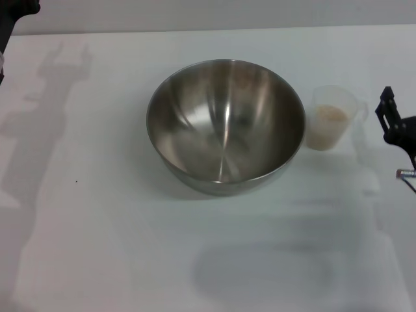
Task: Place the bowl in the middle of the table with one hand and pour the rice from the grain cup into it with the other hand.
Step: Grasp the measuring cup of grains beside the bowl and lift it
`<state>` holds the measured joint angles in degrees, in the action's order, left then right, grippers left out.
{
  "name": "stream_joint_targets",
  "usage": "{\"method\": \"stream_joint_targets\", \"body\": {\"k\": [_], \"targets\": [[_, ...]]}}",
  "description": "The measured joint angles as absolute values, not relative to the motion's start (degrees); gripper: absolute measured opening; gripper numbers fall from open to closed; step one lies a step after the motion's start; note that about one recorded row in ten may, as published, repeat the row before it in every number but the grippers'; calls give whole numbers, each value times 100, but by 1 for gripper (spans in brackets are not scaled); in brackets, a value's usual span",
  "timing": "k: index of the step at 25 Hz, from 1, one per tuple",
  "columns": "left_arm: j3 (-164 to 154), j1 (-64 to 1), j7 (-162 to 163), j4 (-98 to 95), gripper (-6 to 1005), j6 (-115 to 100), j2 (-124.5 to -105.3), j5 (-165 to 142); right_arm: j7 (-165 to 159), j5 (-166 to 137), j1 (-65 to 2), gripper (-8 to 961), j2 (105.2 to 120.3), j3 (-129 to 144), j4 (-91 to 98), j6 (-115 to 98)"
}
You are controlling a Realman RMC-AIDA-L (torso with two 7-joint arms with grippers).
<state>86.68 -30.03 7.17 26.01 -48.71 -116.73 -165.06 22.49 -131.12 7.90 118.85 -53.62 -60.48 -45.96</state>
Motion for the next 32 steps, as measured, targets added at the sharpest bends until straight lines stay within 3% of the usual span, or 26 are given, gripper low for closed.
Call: {"method": "stream_joint_targets", "body": {"k": [15,32], "targets": [[8798,-3016,721,2592,524,-4895,-11672,-16505,2254,-13175,989,674,11883,-5055,-5664,-4967],[8807,-2991,721,2628,524,-4904,-11696,-16506,1739,-13120,308,674,11923,-4775,-4521,-5421]]}}
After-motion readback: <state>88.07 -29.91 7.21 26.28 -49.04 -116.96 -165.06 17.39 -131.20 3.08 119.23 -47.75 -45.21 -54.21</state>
